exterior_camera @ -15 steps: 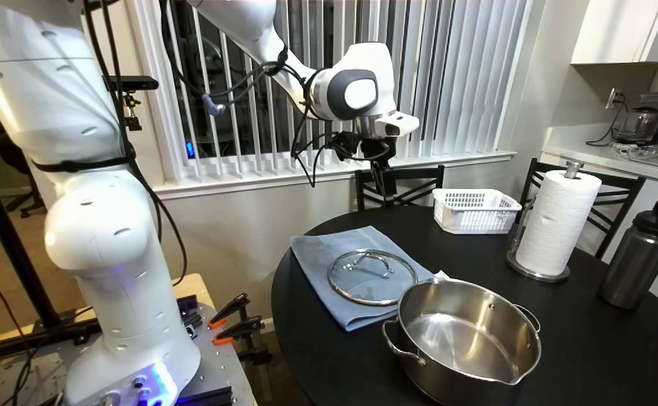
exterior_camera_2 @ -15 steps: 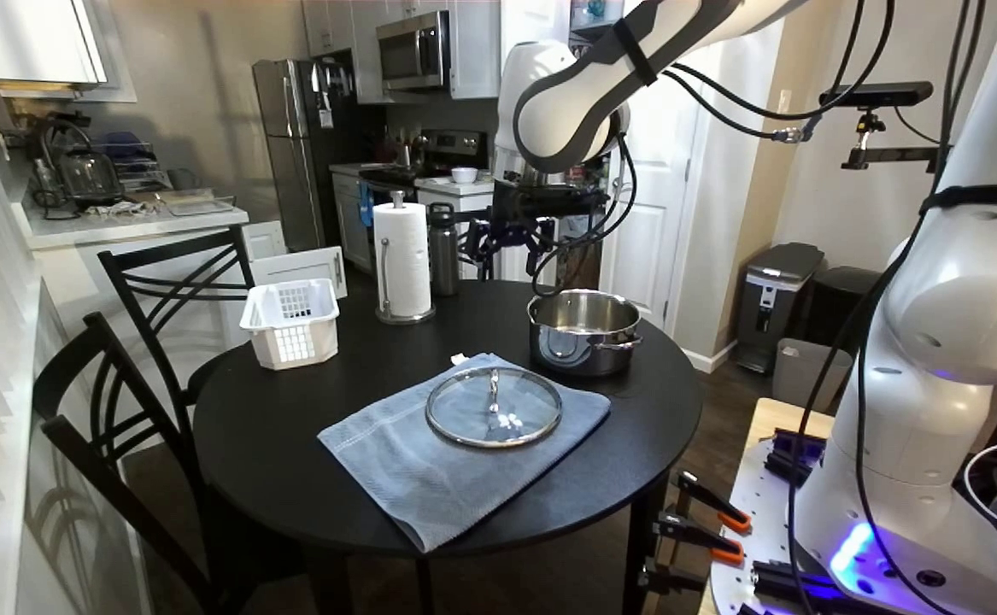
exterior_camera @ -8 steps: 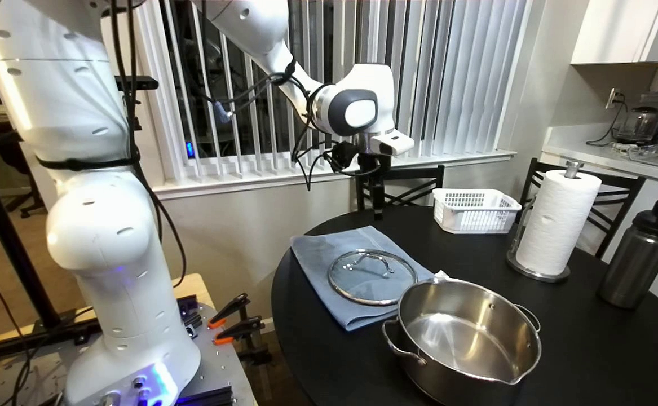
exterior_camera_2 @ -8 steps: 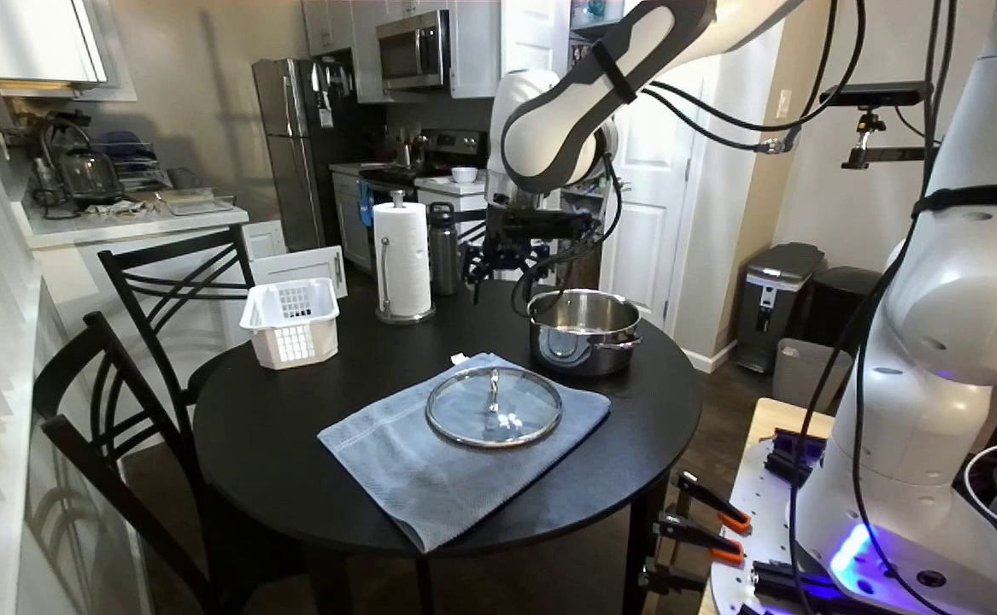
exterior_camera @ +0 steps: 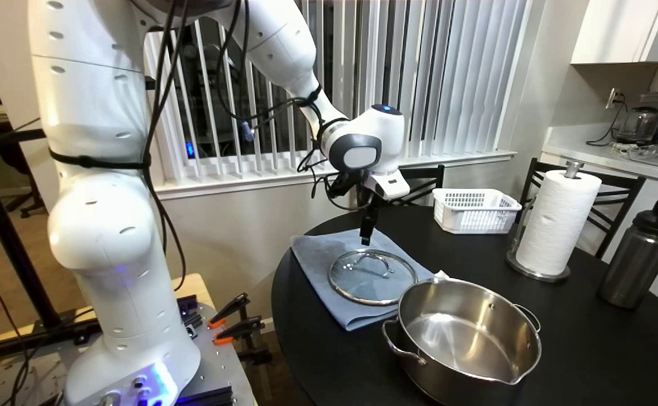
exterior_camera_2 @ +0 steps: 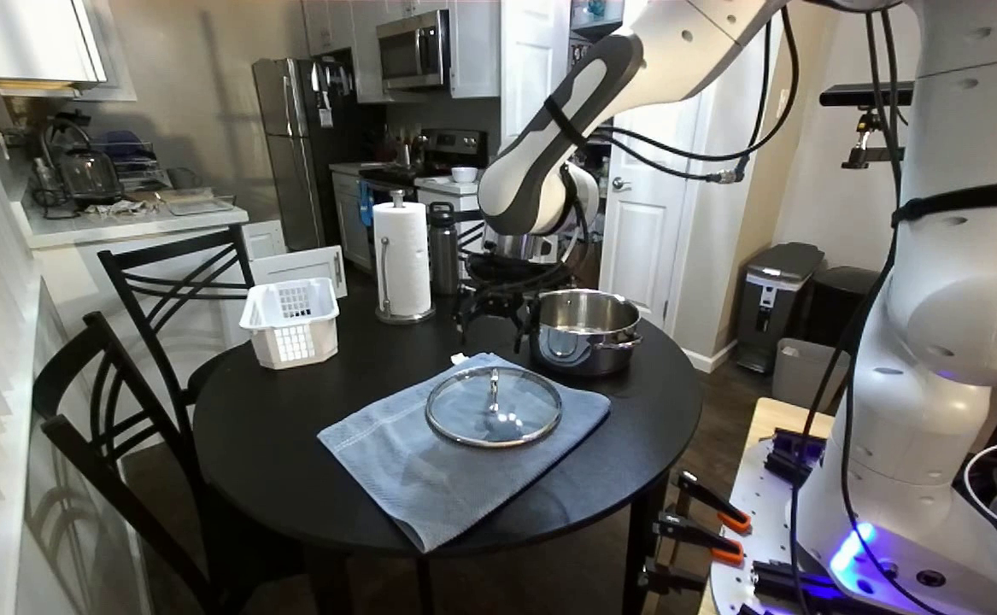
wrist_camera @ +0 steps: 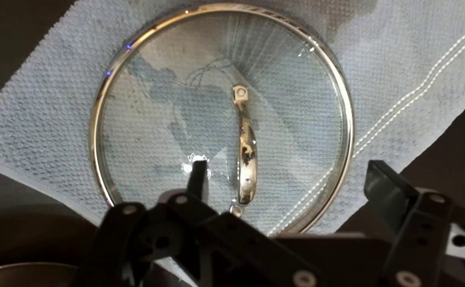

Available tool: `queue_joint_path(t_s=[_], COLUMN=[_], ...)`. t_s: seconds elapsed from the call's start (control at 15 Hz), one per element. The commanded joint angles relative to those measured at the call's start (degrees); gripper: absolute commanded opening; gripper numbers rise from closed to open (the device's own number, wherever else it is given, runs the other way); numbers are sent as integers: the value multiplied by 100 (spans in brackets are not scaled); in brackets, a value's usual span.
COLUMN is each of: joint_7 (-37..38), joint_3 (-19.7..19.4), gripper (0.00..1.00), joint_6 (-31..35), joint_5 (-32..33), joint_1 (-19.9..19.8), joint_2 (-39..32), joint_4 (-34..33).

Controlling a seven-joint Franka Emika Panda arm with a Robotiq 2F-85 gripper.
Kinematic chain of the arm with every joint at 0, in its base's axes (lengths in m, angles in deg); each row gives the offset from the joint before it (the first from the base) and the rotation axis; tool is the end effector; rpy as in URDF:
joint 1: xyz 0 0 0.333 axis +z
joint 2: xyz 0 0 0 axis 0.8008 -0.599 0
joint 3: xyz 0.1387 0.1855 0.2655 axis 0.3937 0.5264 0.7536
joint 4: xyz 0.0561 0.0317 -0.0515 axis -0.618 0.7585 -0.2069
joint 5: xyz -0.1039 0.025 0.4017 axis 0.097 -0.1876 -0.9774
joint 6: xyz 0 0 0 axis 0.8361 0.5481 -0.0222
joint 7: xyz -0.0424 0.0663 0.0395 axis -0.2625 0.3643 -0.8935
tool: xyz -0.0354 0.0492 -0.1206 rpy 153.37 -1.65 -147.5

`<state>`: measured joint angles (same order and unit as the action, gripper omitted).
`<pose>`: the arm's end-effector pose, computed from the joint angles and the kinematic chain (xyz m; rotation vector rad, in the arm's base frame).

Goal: Place the lid on the pot

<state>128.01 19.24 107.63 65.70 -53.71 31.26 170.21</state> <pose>0.5491 0.0044 0.2615 -2.6222 1.3315 0.0112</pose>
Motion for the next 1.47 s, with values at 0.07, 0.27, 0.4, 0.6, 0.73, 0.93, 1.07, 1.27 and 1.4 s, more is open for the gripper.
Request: queue_joint_path(t_s=[0.07,0.27,0.4,0.6,0.73,0.93,1.07,1.27,1.4], joint_7=[127,226,258,325,366,536,602,672,718], joint_3=[-167,-270,-296,-326,-345,-414,-440,-468,-486], gripper=[100,100,100,100,100,75,70,49,36], joint_6=[148,117,100,117,157,226,271,304,345], joint_5=[-392,-280,-271,-224,-234,-110,-68,-32,-6], joint_1=[18,86,106,149,181,270,316,365,394], joint_2=[-642,-846,-944,-1007,-1016,-1010,-994,-981,-982], joint_4=[-240,-312,-377,-421,-426,-382,-356,-344,-341])
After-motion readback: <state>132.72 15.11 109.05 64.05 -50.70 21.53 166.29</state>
